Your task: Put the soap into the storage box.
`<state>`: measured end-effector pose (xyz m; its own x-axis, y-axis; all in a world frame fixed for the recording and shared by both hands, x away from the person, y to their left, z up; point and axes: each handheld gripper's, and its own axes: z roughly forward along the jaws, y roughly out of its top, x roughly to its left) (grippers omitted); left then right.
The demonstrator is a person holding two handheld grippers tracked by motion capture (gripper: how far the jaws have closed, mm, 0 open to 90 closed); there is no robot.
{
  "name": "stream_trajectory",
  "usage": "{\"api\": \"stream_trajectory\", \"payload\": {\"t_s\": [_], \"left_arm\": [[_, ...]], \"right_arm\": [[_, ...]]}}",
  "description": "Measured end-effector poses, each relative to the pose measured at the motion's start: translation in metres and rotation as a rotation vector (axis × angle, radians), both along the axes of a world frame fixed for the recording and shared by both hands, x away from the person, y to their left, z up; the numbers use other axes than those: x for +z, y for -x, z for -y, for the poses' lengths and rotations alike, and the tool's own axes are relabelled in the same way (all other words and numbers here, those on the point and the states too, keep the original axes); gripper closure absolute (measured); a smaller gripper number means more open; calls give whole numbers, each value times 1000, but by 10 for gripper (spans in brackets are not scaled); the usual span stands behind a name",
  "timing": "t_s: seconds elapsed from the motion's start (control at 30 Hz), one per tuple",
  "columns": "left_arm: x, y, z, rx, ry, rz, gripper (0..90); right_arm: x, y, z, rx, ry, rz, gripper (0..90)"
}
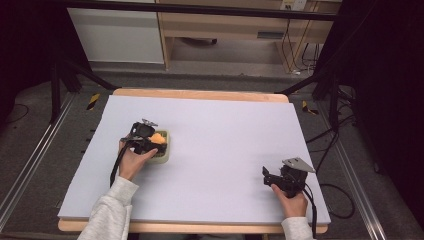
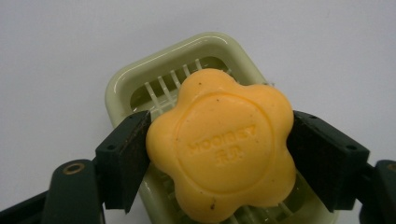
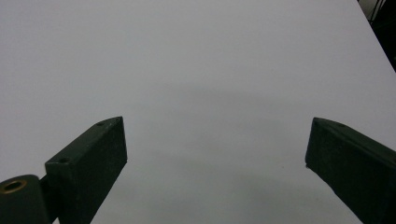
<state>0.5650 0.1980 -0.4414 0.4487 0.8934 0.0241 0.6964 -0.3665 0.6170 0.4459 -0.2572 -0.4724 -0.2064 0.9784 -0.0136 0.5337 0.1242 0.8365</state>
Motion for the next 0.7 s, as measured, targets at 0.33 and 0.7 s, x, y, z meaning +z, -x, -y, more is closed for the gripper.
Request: {"api": "stream_trajectory", "payload": {"t_s": [0.33,0.7], "left_arm": [[14,7,-5,12,37,51,204],[23,22,2,-23,70,86,219]], "right_arm": [[0,0,0,-2,0,1,59],[0,1,2,-12,-3,0,59]]}}
